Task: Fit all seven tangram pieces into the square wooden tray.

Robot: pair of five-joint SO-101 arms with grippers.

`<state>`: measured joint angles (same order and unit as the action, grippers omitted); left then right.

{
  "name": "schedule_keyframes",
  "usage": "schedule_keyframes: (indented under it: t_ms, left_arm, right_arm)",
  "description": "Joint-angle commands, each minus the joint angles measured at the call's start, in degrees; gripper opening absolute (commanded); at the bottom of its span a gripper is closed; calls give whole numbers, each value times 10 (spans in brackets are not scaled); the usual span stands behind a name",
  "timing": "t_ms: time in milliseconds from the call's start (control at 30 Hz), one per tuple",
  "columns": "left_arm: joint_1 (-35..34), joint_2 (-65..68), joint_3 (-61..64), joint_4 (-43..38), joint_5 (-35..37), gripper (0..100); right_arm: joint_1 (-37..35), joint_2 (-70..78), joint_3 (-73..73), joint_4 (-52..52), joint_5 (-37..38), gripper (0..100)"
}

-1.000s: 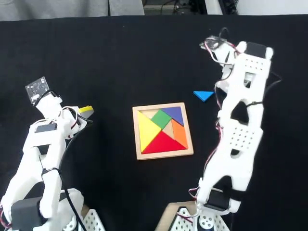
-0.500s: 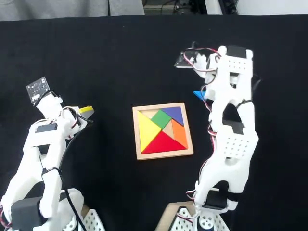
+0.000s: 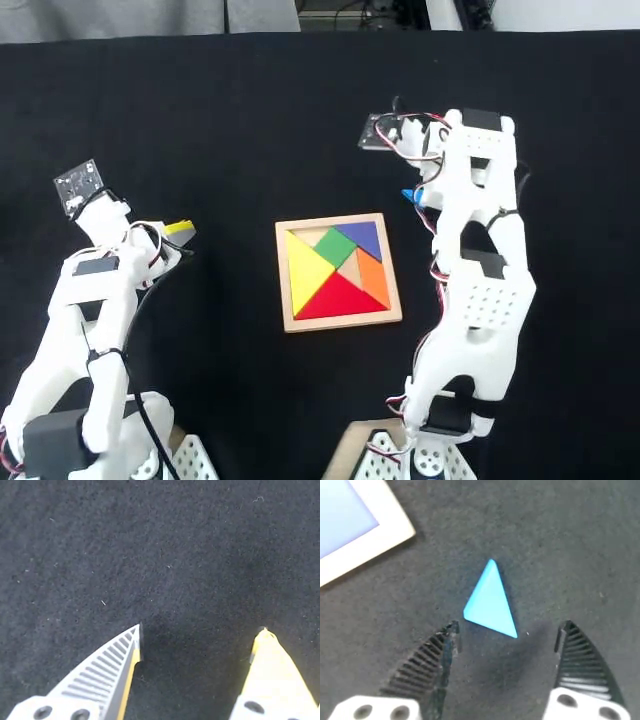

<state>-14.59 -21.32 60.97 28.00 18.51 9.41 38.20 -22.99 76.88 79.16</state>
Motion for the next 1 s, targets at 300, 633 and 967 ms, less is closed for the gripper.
schedule_keyframes:
  t_ms: [300, 633, 967]
  left_arm:
    - [7, -2, -3, -11, 5, 343]
    - [7, -2, -3, -11, 5, 343]
    - [7, -2, -4, -11, 5, 343]
  right_arm:
    - [-12, 56, -68, -4, 75, 300]
    - [-11, 109, -161, 71, 98, 252]
    - [-15, 131, -191, 94, 110, 226]
